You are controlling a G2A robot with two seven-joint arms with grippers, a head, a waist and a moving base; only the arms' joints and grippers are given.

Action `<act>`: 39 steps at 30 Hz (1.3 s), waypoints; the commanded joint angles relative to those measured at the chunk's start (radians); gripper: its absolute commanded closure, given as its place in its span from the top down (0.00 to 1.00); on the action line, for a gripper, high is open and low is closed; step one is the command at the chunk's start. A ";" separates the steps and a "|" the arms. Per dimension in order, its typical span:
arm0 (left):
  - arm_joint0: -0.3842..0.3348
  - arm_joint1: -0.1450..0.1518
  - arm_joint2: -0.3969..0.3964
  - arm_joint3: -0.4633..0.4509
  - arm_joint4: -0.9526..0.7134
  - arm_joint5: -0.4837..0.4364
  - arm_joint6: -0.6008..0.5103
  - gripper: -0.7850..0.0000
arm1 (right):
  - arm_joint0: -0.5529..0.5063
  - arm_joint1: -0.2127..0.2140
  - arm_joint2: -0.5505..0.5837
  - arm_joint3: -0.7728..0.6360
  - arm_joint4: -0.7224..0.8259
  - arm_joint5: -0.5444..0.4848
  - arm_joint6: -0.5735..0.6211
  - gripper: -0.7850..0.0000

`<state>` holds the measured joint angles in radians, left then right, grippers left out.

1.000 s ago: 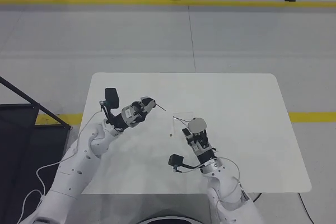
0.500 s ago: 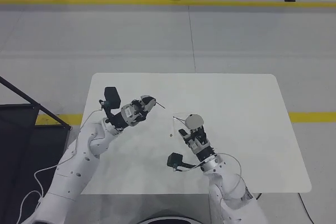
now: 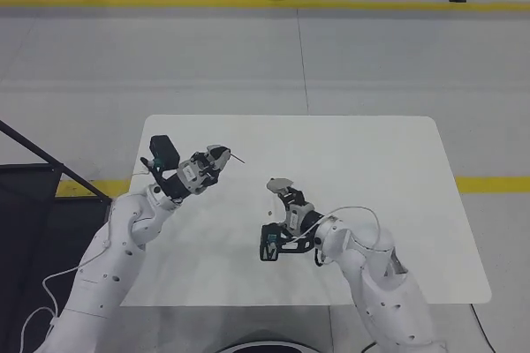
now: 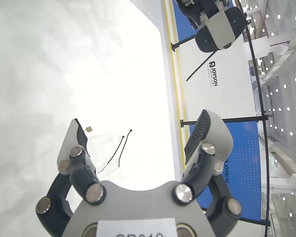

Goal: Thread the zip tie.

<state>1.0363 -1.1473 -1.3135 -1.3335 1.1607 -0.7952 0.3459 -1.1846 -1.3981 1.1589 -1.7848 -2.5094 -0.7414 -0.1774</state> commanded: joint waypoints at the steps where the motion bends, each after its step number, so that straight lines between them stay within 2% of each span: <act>1: 0.002 0.001 -0.003 0.001 0.002 -0.002 0.003 0.00 | -0.001 0.000 0.000 -0.001 -0.001 0.006 0.000 1.00; 8: 0.002 0.001 -0.003 0.001 0.002 -0.002 0.003 0.00 | -0.003 0.000 -0.005 0.002 0.002 0.005 -0.005 1.00; 10: 0.002 0.001 -0.003 0.001 0.002 -0.002 0.003 0.00 | 0.023 0.005 -0.036 0.009 -0.026 -0.034 -0.042 1.00; 13: 0.019 0.001 -0.004 -0.021 -0.001 0.026 -0.008 0.00 | 0.037 0.000 -0.036 0.027 0.048 -0.057 -0.005 1.00; 15: 0.029 0.003 -0.016 -0.029 -0.004 0.029 -0.008 0.00 | 0.036 -0.016 -0.023 0.031 0.162 -0.050 0.124 1.00; 19: 0.042 0.010 -0.049 -0.028 -0.009 0.010 0.013 0.00 | 0.039 -0.069 -0.065 0.037 0.382 0.075 0.583 1.00; 22: 0.052 0.015 -0.071 -0.026 -0.010 -0.003 0.027 0.00 | 0.089 -0.098 -0.099 0.074 0.516 0.121 0.802 1.00; 24: 0.059 0.018 -0.084 -0.025 -0.011 -0.011 0.034 0.00 | 0.118 -0.117 -0.118 0.096 0.547 0.240 0.951 1.00; 35: 0.066 0.019 -0.089 -0.022 -0.015 -0.015 0.037 0.00 | 0.118 -0.117 -0.118 0.096 0.547 0.240 0.951 1.00; 39: 0.066 0.019 -0.089 -0.022 -0.015 -0.015 0.037 0.00 | 0.119 -0.120 -0.134 0.105 0.553 0.273 0.914 1.00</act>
<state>1.1028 -1.1280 -1.4030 -1.3552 1.1452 -0.8105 0.3827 -1.0682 -1.5159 1.0267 -1.6815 -1.9666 -0.4871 0.7401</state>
